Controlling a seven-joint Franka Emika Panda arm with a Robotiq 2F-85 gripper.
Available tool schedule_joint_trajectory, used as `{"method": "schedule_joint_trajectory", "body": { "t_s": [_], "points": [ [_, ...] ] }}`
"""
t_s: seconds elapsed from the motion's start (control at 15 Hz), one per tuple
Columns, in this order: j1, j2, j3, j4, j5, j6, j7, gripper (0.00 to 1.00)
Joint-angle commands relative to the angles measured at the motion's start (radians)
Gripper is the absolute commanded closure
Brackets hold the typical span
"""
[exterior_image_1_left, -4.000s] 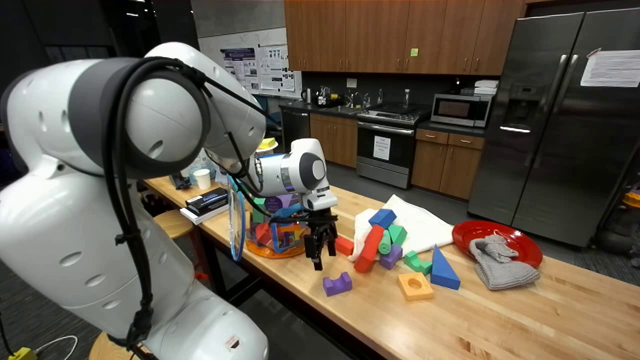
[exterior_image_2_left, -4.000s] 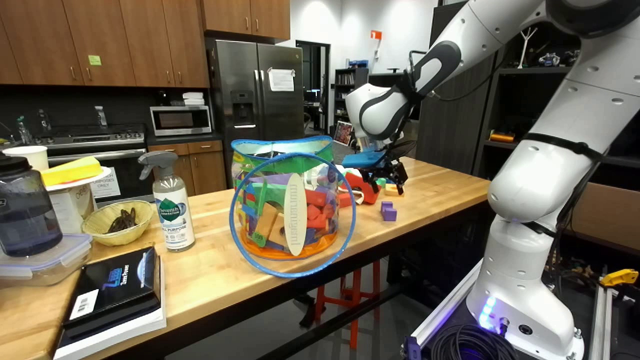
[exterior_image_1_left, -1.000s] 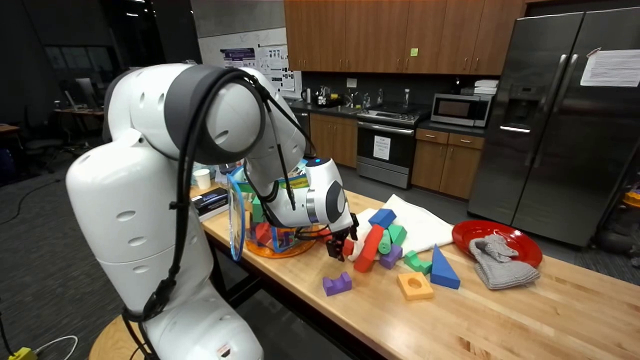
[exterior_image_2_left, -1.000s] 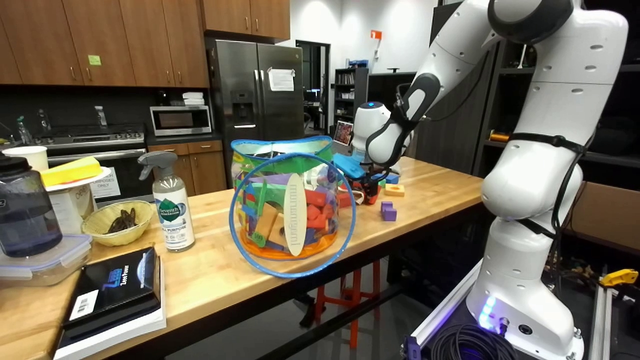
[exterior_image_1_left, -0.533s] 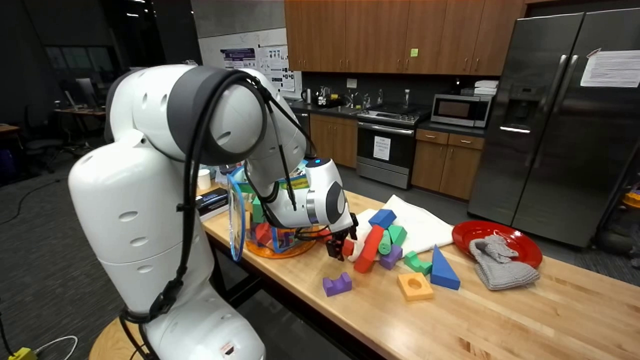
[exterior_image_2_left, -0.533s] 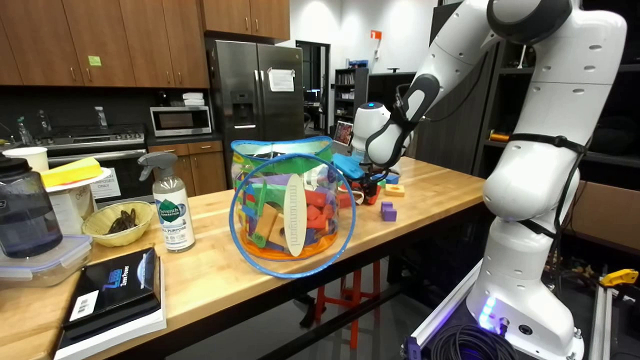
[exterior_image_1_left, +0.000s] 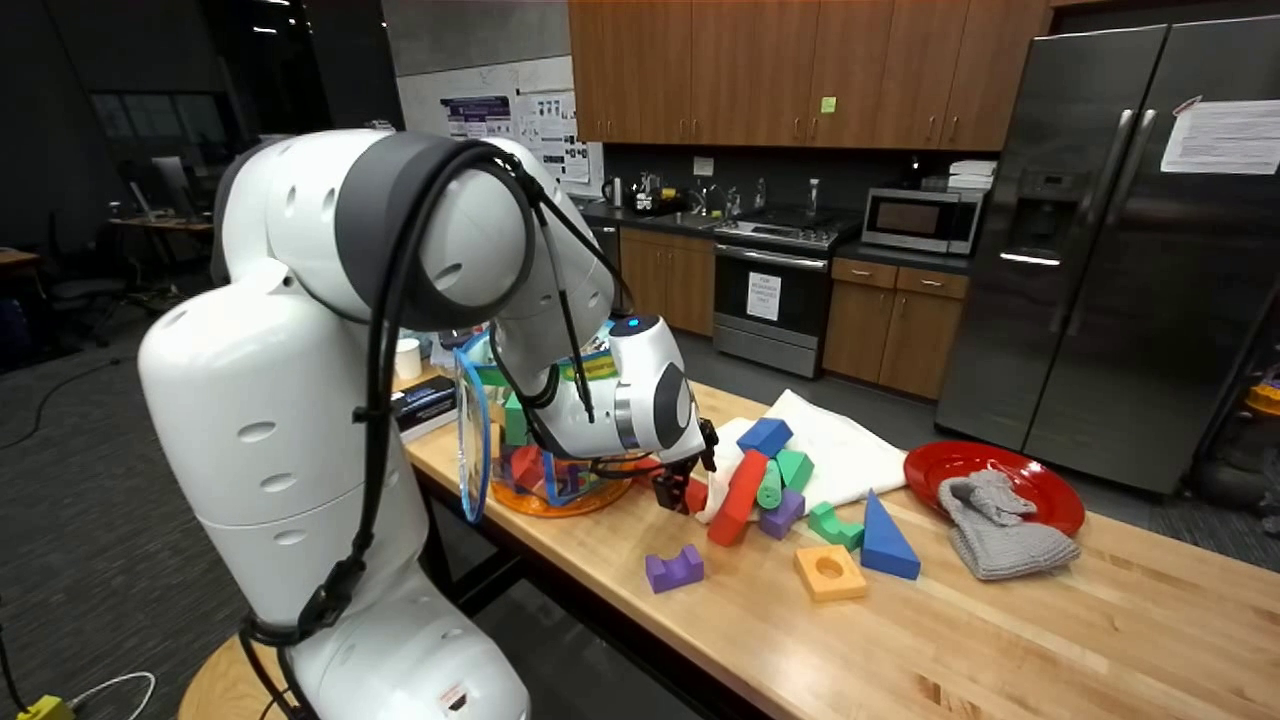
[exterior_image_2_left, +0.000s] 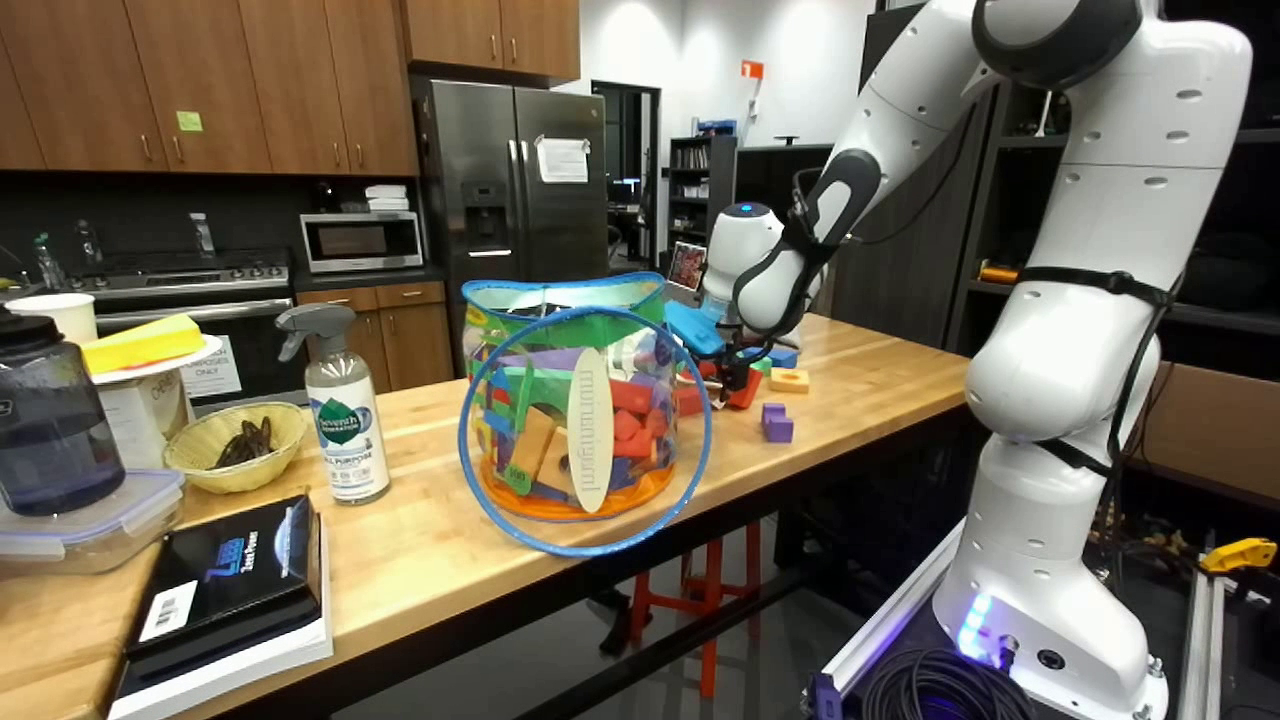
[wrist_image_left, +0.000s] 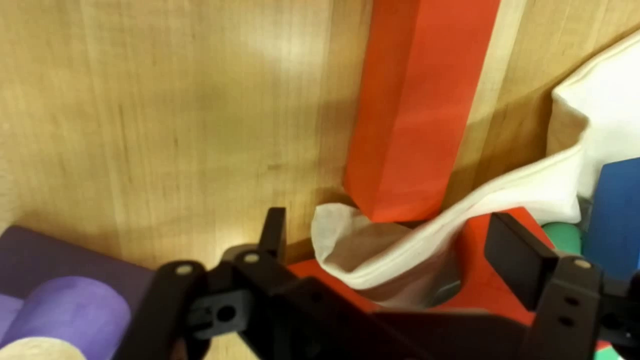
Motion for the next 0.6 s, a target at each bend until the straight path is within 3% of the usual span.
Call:
{"method": "schedule_joint_trajectory", "body": {
  "t_s": [0.0,0.53],
  "points": [
    [0.001,0.004,-0.001,-0.004,0.005,0.003,-0.002,0.0],
    [0.019,0.018,0.002,-0.011,0.109,-0.009,-0.103,0.0]
  ]
}}
